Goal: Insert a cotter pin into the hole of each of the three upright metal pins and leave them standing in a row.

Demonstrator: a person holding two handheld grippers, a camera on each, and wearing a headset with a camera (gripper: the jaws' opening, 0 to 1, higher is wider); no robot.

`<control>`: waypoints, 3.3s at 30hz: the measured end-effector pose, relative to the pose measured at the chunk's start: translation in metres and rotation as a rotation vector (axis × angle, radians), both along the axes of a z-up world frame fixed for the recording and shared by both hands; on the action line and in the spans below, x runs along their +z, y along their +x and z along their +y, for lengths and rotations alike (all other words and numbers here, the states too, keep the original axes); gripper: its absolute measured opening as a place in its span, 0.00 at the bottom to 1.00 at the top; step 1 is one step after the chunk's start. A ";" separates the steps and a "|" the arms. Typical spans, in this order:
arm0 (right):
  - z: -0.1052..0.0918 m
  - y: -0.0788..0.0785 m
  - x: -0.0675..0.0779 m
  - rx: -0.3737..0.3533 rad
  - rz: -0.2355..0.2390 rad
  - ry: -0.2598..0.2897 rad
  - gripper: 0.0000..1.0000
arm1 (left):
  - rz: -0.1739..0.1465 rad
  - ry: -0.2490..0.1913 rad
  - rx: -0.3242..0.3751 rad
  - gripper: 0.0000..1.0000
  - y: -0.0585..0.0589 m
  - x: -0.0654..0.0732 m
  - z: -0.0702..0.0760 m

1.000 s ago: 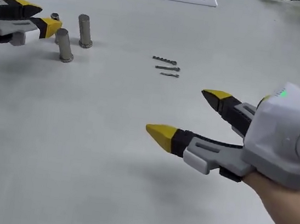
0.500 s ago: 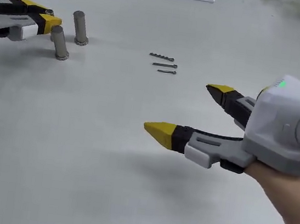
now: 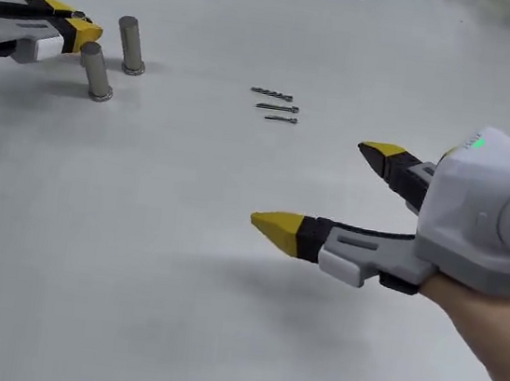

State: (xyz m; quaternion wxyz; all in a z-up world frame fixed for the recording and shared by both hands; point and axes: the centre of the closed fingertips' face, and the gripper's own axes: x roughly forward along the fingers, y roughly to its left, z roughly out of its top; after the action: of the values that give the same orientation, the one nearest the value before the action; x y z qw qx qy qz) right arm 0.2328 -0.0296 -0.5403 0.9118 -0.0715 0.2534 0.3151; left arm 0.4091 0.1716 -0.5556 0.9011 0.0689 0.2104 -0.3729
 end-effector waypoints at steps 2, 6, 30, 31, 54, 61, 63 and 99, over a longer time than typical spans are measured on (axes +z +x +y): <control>-0.001 0.000 -0.001 -0.002 0.003 0.000 0.85 | 0.014 -0.007 0.014 0.06 -0.001 0.001 0.001; -0.002 -0.002 -0.002 -0.007 0.008 -0.004 0.84 | 0.012 0.006 0.001 0.06 -0.005 0.002 0.001; -0.009 -0.022 0.000 0.008 0.007 -0.015 0.83 | 0.000 0.050 0.049 0.06 -0.043 0.013 0.025; -0.009 -0.023 0.001 0.012 0.007 -0.017 0.83 | 0.000 0.048 0.048 0.06 -0.044 0.012 0.026; -0.005 -0.044 -0.001 0.081 -0.009 -0.074 0.82 | 0.015 0.020 -0.109 0.06 -0.106 -0.001 -0.017; -0.003 -0.046 -0.001 0.087 -0.008 -0.062 0.81 | 0.004 0.012 -0.191 0.06 -0.119 0.000 -0.047; -0.003 -0.047 -0.001 0.086 -0.007 -0.061 0.81 | -0.001 0.011 -0.218 0.06 -0.122 0.001 -0.056; -0.005 -0.048 -0.007 0.076 0.013 -0.027 0.80 | 0.022 0.053 -0.502 0.06 -0.173 -0.010 -0.128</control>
State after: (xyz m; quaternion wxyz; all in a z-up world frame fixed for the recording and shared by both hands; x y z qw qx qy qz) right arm 0.1851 -0.0344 -0.5472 0.8965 -0.0916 0.2604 0.3465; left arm 0.2362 0.0439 -0.5660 0.7757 0.1388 0.2060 -0.5801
